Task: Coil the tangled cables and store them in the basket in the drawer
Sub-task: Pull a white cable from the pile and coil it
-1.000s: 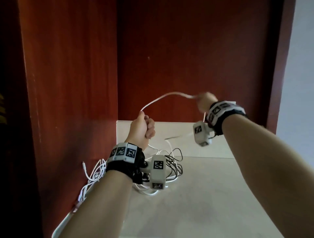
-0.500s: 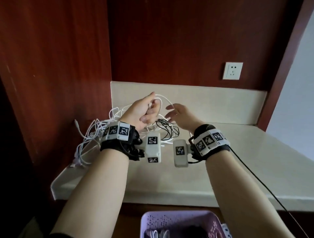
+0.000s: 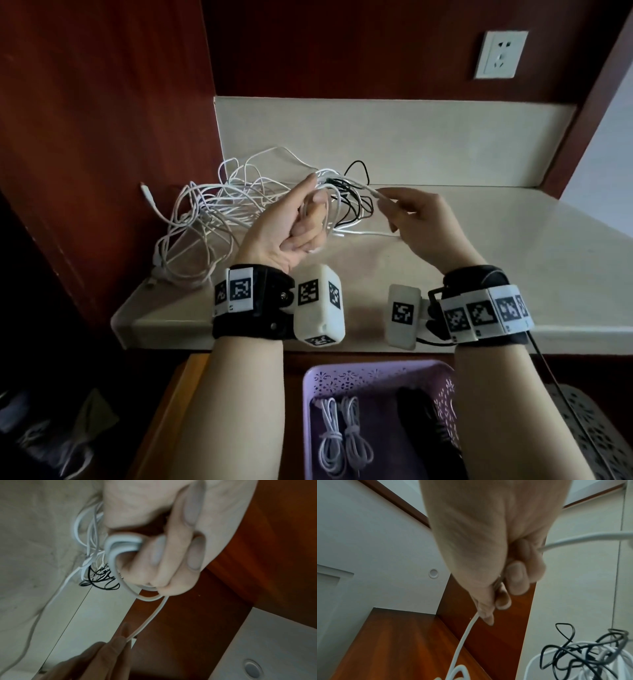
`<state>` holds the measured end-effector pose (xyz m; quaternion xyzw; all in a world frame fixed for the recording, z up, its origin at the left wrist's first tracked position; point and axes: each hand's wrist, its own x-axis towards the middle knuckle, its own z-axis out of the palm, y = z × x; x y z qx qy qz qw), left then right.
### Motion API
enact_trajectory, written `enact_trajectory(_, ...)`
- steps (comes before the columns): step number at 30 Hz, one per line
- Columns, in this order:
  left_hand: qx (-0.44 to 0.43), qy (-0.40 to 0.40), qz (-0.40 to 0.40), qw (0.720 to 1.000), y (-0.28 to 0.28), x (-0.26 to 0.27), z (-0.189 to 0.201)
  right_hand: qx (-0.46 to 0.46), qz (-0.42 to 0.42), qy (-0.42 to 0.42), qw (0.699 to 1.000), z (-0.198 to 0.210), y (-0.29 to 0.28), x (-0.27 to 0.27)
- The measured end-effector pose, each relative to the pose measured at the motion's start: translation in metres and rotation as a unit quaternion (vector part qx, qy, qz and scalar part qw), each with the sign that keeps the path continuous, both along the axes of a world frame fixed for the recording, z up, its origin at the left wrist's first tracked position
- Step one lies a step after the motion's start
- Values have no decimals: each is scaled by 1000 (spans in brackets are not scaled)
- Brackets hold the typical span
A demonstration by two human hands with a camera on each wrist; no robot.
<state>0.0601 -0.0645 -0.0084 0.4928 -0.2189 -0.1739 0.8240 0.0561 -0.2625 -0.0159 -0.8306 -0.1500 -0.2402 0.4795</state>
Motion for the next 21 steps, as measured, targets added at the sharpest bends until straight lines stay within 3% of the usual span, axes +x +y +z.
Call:
enact_trajectory(4,-57,-13,-4,998,-5,-15,-1,62,-54,-57,995,0,0,0)
enact_trajectory(7,-131,-18,-6,991,-7,-22,9,86,-90,-53,991,-2,11,2)
enact_trajectory(11,-257,-57,63,963,-2,-22,15,-28,10,24,999,-4,26,-2)
enact_trajectory(15,-254,-64,214,941,5,-20,18,-132,172,171,961,-11,30,-4)
enact_trajectory(18,-232,-88,293,923,11,-19,19,-250,176,207,929,-8,28,-8)
enact_trajectory(21,-129,-106,366,915,16,-14,16,-299,184,237,906,-3,19,-13)
